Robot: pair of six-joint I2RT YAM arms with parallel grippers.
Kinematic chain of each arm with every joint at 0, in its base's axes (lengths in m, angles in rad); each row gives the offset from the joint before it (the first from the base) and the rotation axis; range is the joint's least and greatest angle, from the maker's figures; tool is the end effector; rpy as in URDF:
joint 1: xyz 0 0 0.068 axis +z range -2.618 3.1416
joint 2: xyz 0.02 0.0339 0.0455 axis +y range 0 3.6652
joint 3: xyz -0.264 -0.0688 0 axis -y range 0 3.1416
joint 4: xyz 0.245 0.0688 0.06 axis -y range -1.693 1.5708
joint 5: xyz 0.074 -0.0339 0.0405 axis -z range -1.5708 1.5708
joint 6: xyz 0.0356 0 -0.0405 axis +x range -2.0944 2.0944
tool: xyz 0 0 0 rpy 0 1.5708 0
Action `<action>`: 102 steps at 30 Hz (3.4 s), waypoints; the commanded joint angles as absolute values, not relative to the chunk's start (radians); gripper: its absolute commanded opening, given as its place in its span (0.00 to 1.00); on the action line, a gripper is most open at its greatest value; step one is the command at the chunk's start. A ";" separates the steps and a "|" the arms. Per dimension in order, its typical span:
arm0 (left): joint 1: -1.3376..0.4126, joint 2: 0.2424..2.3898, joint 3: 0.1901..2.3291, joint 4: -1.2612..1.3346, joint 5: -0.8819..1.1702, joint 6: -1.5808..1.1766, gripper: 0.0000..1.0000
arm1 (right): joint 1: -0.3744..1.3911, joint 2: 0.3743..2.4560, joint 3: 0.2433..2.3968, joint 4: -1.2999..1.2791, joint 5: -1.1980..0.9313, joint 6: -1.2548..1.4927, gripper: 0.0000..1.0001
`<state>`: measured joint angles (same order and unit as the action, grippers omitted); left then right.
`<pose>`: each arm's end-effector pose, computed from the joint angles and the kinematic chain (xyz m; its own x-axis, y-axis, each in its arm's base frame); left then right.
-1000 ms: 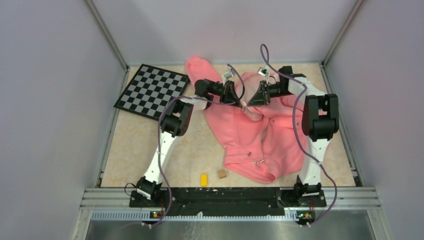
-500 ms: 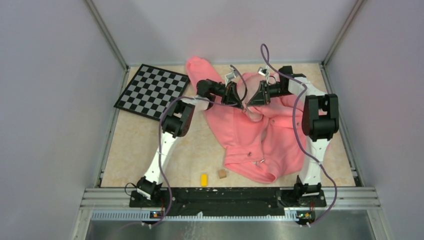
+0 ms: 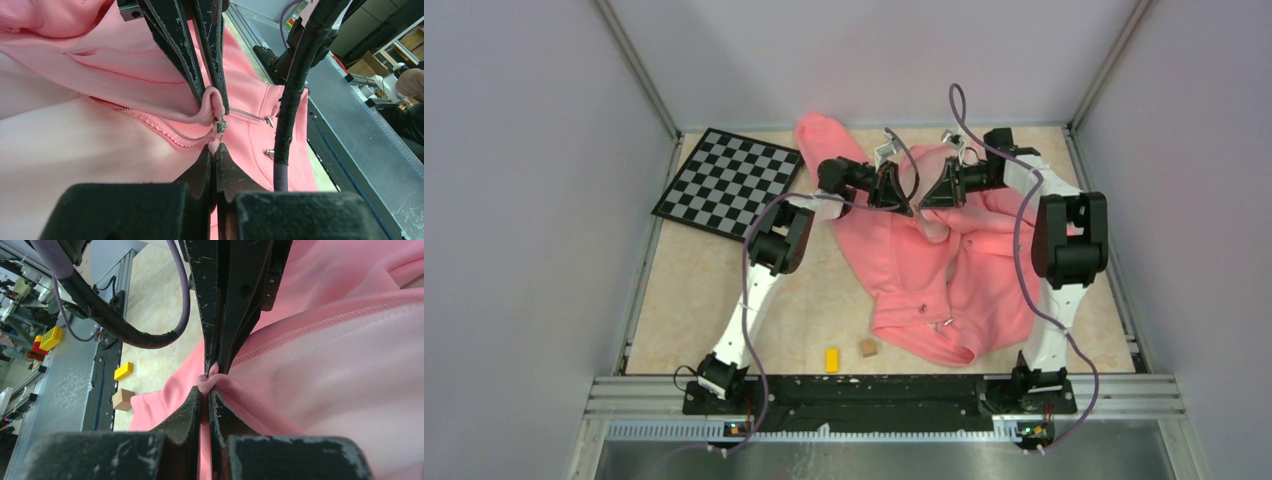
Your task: Zip up the jacket
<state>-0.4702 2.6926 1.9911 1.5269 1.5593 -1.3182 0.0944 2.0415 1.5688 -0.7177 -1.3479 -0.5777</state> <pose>0.4601 -0.2737 0.1705 -0.4268 0.2044 -0.8810 0.7867 -0.3966 -0.4731 0.4105 0.0737 0.2146 -0.5661 -0.1749 -0.8056 -0.8243 0.1080 0.5558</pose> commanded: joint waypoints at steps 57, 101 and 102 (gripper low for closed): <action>-0.405 1.880 1.162 0.643 0.726 -0.497 0.98 | 0.100 1.834 1.244 0.321 -1.071 0.240 0.00; -0.557 2.155 1.378 0.829 0.585 -0.616 0.55 | 0.088 1.825 1.238 0.372 -1.083 0.312 0.00; -0.558 2.156 1.379 0.831 0.593 -0.617 0.55 | 0.088 1.825 1.239 0.374 -1.084 0.313 0.00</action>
